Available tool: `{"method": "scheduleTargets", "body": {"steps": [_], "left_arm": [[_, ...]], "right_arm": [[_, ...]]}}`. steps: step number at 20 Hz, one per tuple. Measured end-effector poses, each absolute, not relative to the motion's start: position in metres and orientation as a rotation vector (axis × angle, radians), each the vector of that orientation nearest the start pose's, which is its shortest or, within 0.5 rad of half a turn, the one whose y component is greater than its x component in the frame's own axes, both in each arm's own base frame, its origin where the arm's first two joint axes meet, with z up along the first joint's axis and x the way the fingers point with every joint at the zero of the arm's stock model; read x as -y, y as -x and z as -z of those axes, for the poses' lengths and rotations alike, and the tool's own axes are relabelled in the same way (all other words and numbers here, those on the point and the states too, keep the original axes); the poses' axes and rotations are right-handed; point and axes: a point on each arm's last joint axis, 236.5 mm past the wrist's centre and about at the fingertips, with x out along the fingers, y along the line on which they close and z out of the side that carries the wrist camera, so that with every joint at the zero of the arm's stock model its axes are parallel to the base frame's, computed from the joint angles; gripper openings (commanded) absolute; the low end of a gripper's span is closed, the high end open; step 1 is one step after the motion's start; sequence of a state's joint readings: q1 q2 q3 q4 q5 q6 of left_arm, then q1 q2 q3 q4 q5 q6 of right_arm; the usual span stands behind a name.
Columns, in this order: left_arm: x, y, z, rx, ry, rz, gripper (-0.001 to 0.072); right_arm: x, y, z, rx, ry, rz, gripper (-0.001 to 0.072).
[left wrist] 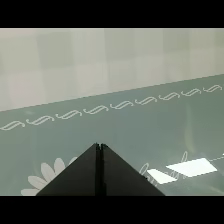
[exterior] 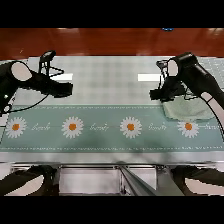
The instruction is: Fold the shirts.
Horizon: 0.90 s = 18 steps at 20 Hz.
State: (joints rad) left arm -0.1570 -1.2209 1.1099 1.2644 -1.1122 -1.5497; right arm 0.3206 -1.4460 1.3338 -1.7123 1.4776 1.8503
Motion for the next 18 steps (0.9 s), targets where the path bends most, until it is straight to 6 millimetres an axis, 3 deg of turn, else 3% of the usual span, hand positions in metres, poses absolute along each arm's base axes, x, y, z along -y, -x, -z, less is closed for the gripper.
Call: {"method": "scheduleTargets", "body": {"steps": [14, 16, 17, 18], "left_arm": [[0.123, -0.369, -0.026, -1.215, 0.175, 0.302, 0.0018], [0.123, -0.374, -0.026, -1.198, 0.177, 0.299, 0.0018], [0.123, -0.376, -0.026, -1.193, 0.178, 0.298, 0.0039], [0.123, -0.380, -0.026, -1.178, 0.177, 0.297, 0.0234]], "right_arm": [[-0.080, -0.347, 0.006, -1.543, 0.153, 0.066, 0.0019], [-0.082, -0.356, 0.005, -1.504, 0.150, 0.057, 0.0021], [-0.082, -0.366, 0.005, -1.464, 0.152, 0.053, 0.0141], [-0.082, -0.376, 0.003, -1.418, 0.159, 0.051, 0.0419]]}}
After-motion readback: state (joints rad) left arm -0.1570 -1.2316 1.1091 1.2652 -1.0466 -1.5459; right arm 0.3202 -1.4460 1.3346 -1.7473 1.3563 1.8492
